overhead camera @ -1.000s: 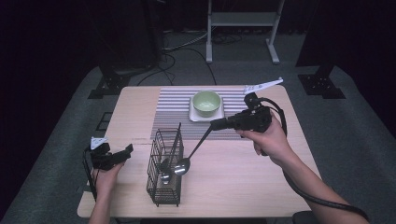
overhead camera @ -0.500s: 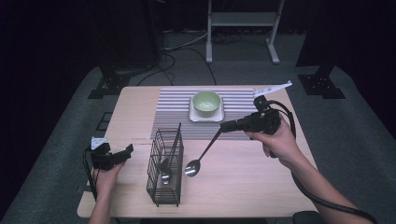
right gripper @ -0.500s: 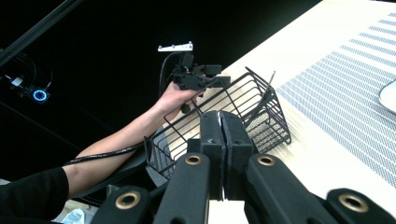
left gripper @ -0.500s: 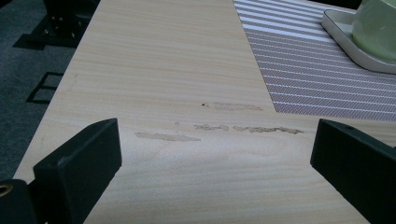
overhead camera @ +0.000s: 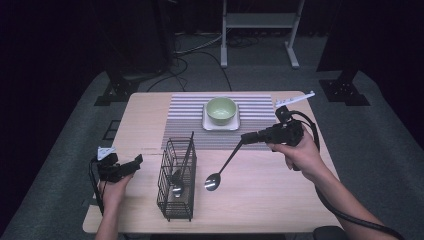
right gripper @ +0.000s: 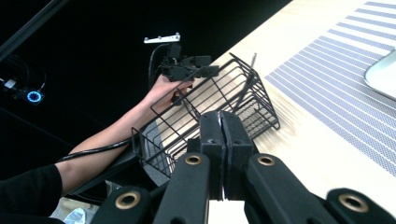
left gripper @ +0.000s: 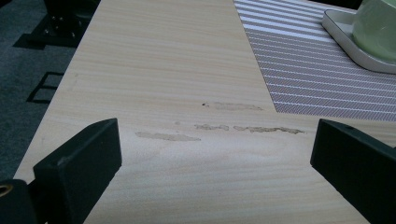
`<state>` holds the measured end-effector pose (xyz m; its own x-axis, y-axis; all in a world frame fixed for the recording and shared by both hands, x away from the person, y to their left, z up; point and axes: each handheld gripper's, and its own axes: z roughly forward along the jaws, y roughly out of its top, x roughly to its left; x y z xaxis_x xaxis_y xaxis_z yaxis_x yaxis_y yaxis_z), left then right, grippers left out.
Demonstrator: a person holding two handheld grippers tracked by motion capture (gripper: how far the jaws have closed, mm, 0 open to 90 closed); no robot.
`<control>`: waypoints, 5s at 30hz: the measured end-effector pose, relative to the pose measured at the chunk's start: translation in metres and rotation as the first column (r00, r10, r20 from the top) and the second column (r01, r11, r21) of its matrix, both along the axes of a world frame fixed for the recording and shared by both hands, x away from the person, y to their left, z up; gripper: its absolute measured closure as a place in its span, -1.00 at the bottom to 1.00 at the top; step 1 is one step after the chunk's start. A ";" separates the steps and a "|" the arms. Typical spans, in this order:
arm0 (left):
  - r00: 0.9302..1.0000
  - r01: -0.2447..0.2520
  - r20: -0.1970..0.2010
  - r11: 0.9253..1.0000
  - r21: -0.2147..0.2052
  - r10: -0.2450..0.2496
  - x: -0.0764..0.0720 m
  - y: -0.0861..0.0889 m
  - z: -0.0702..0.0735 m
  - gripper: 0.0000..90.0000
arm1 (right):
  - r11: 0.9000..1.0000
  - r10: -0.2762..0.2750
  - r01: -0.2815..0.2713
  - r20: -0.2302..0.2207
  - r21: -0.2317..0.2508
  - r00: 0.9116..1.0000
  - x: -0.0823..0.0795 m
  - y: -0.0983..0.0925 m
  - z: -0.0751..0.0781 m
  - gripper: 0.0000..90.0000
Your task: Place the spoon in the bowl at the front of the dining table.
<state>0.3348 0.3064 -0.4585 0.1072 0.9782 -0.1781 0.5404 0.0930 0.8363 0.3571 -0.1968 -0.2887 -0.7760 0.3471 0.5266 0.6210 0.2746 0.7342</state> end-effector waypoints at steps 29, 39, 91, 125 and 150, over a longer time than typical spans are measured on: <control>1.000 -0.001 -0.002 1.000 -0.002 0.001 0.000 0.000 -0.001 -0.98 | 0.997 -0.070 0.070 -0.030 -0.021 0.997 0.018 -0.016 -0.023 0.97; 1.000 -0.003 -0.002 1.000 -0.003 0.003 0.000 0.000 -0.001 -0.98 | 0.995 -0.094 0.094 -0.029 -0.019 0.995 0.025 -0.020 -0.026 0.97; 1.000 -0.006 -0.001 1.000 -0.003 0.006 0.000 0.000 -0.001 -0.98 | 0.980 -0.197 0.197 -0.042 -0.006 0.979 0.059 -0.024 -0.032 0.97; 1.000 -0.006 -0.004 1.000 -0.003 0.006 0.001 0.000 -0.002 -0.98 | 0.964 -0.267 0.267 -0.039 -0.016 0.963 0.082 -0.026 -0.032 0.97; 1.000 -0.003 -0.006 1.000 0.002 0.003 0.001 0.001 -0.002 -0.98 | 0.950 -0.312 0.311 -0.040 -0.021 0.949 0.103 -0.025 -0.029 0.97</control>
<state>0.3358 0.3074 -0.4602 0.1029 0.9788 -0.1768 0.5453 0.0931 0.8331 0.4602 -0.2218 -0.3181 -0.6054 0.5755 0.5497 0.7074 0.0727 0.7030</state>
